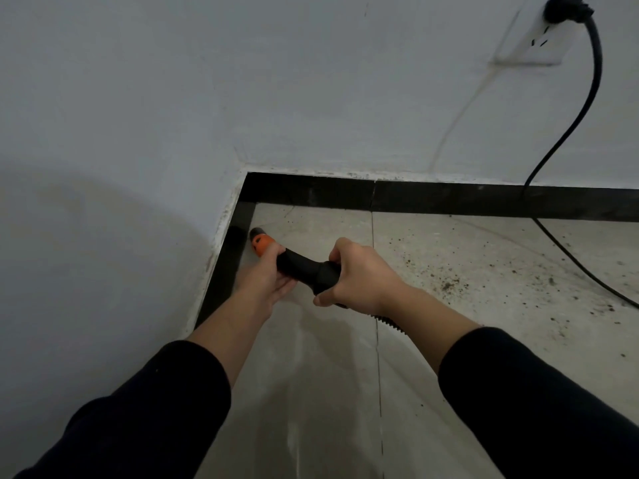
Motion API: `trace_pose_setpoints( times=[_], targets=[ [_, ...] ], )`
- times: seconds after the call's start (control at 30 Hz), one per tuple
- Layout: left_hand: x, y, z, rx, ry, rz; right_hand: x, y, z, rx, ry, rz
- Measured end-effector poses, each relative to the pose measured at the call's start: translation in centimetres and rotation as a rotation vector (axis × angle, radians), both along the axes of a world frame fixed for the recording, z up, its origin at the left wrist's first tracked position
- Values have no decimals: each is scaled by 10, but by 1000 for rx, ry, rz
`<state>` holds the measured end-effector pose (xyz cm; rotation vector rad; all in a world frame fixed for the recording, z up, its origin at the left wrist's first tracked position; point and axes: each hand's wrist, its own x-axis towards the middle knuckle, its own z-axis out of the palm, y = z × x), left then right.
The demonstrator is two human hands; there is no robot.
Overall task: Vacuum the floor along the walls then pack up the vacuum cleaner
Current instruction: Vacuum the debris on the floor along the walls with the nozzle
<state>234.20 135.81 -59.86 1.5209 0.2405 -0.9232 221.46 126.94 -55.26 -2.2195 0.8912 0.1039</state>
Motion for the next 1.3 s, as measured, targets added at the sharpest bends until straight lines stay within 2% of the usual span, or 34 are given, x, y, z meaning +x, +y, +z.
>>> trace_pose_setpoints(
  times=[0.27,0.7,1.3],
  targets=[
    [9,0,-1,-4,22,31,6,5,-2,11,-19,-8],
    [2,-10,1,-16,31,-102,-3,2,-3,-38,-11,-53],
    [-26,-38,2,-7,28,-161,-35,-13,8,-98,36,-118]
  ],
)
